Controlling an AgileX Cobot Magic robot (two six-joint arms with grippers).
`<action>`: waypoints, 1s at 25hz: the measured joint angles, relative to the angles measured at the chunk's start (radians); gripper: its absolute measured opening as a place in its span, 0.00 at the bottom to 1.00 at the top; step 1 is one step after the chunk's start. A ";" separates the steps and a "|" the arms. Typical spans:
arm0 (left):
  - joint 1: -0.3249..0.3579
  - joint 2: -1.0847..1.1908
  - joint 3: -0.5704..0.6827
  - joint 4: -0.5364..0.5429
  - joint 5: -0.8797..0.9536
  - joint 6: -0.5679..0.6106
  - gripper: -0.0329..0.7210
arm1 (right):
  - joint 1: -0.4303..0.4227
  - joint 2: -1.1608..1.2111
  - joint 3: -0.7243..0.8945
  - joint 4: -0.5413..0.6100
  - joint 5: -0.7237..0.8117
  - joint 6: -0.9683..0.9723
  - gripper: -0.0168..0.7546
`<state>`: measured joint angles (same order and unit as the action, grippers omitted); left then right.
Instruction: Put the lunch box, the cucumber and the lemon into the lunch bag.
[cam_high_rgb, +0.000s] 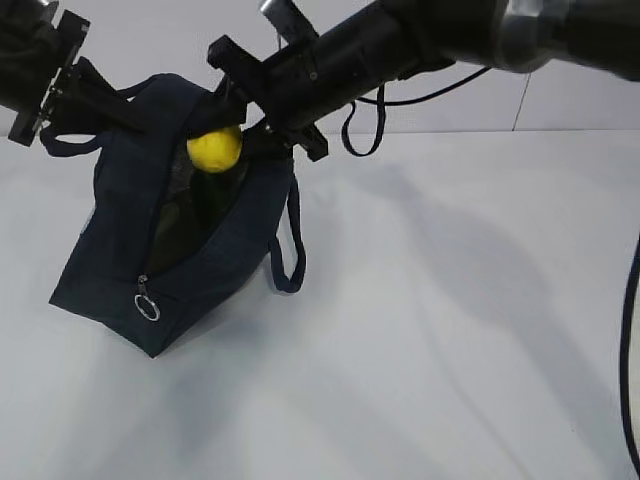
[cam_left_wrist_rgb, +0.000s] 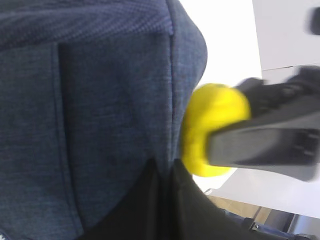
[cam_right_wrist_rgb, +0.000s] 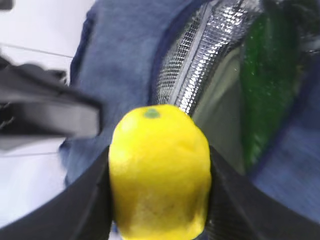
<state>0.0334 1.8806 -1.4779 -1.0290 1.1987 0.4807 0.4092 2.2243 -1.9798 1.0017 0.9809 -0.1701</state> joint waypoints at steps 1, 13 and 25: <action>0.000 0.000 0.000 -0.002 0.000 0.002 0.03 | 0.000 0.019 0.000 0.021 -0.002 -0.003 0.49; 0.000 0.000 0.000 -0.006 0.000 0.008 0.03 | 0.000 0.072 0.000 0.048 -0.032 -0.015 0.70; 0.000 0.000 0.000 0.033 0.000 0.009 0.03 | 0.000 0.072 -0.059 0.047 0.105 -0.104 0.73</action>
<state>0.0334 1.8806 -1.4779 -0.9962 1.1987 0.4895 0.4092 2.2965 -2.0391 1.0484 1.0858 -0.2738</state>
